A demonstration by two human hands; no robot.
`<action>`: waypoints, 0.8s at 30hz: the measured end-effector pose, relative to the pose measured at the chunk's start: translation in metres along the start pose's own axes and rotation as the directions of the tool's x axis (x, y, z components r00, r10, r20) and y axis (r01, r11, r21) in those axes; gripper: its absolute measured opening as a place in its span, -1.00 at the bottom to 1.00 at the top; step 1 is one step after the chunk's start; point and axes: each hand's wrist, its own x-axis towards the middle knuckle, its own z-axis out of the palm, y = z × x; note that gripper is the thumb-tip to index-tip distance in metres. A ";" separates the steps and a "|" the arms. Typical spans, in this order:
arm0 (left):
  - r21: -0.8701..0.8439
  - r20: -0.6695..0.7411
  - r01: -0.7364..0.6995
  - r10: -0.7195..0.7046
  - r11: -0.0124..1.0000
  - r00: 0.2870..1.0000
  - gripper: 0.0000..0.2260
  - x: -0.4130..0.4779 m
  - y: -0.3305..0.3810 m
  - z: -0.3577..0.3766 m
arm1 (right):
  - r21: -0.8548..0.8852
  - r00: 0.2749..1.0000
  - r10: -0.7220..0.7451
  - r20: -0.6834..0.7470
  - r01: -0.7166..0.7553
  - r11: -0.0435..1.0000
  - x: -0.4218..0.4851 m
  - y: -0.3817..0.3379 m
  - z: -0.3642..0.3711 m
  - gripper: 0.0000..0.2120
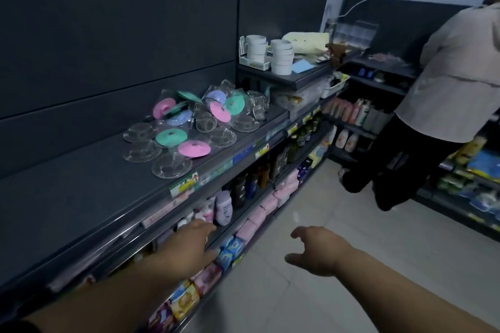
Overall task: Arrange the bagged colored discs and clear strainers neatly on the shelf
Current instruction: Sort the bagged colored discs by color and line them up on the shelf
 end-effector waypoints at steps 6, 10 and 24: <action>-0.027 -0.139 -0.015 0.011 1.000 0.990 -0.50 0.079 -0.019 -0.039 | 0.012 0.993 -0.074 -0.091 0.075 0.997 0.091 -0.016 -0.044 -0.38; -0.020 -0.266 -0.083 0.075 0.996 0.961 -0.48 0.144 -0.032 -0.081 | 0.018 0.979 -0.100 -0.178 0.105 0.994 0.163 -0.045 -0.088 -0.46; -0.153 -0.588 0.100 -0.172 0.983 0.790 -0.46 0.330 -0.075 -0.194 | 0.008 0.904 -0.297 -0.307 0.314 0.949 0.376 -0.105 -0.224 -0.40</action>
